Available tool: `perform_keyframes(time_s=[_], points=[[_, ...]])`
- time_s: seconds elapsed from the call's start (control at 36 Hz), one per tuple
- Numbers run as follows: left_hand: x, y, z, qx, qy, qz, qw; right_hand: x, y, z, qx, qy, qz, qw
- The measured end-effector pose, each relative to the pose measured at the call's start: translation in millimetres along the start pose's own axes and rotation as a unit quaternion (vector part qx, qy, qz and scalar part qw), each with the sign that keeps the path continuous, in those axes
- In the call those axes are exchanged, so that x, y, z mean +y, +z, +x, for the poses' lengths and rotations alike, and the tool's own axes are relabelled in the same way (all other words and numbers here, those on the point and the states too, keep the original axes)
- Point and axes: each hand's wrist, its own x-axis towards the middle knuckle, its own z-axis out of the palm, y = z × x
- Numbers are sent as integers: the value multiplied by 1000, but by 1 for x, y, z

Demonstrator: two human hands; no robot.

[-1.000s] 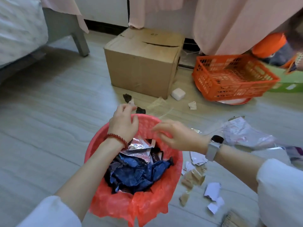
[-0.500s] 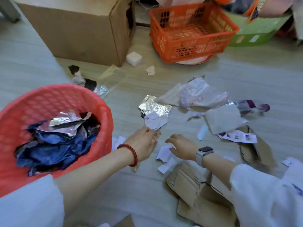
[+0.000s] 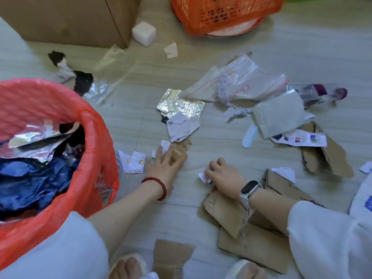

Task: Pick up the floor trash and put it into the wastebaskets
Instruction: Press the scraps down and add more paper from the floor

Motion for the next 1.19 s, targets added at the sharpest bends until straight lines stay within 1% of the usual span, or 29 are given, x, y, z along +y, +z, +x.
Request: perform_keyframes(time_s=[0.06,0.11,0.19,0.25,0.33,0.39,0.44,0.53,0.58,0.64,0.75,0.78,0.83,0.89,0.92,0.97,1.0,1.06,1.11,1.19], points=[[-4,0,14,7,0,32,999,-1,2,1,17,9,11,1000],[-9,1,26,6,-1,30,1000,-2,1,6,17,33,14,999],[-13,4,33,-3,-6,-1,1000,-8,-2,7,-32,85,48,995],[-12,5,32,35,-2,-26,999,-12,6,7,-60,108,54,991],[-10,10,29,95,22,-96,991,-20,5,7,-43,116,82,989],[-12,16,28,102,42,-156,982,-22,9,9,-25,120,47,991],[-14,22,28,94,55,-180,978,-24,11,10,0,121,28,992],[-17,25,26,113,56,-226,966,-22,16,9,39,81,43,995],[-16,25,23,143,31,-242,959,-20,19,9,43,75,51,995],[-16,24,19,194,0,-235,953,-18,20,10,52,74,64,994],[-22,23,12,337,-51,-155,927,-17,20,8,52,75,72,993],[-26,23,11,357,-66,-146,920,-17,19,9,51,76,71,993],[-36,26,12,371,-114,-132,912,-17,18,10,53,77,65,993],[-45,32,12,357,-159,-125,912,-18,17,11,57,79,55,994],[-47,35,11,325,-169,-144,919,-18,17,11,60,77,51,994],[-46,40,10,215,-177,-225,934,-18,18,11,60,72,54,994],[-43,44,9,167,-171,-245,940,-18,18,11,60,70,56,994],[-35,51,6,108,-128,-218,961,-17,18,11,48,71,69,994],[-26,53,3,72,-65,-172,980,-16,15,12,26,77,97,992],[-16,53,-2,22,35,-95,995,-11,9,17,-14,112,139,984]])
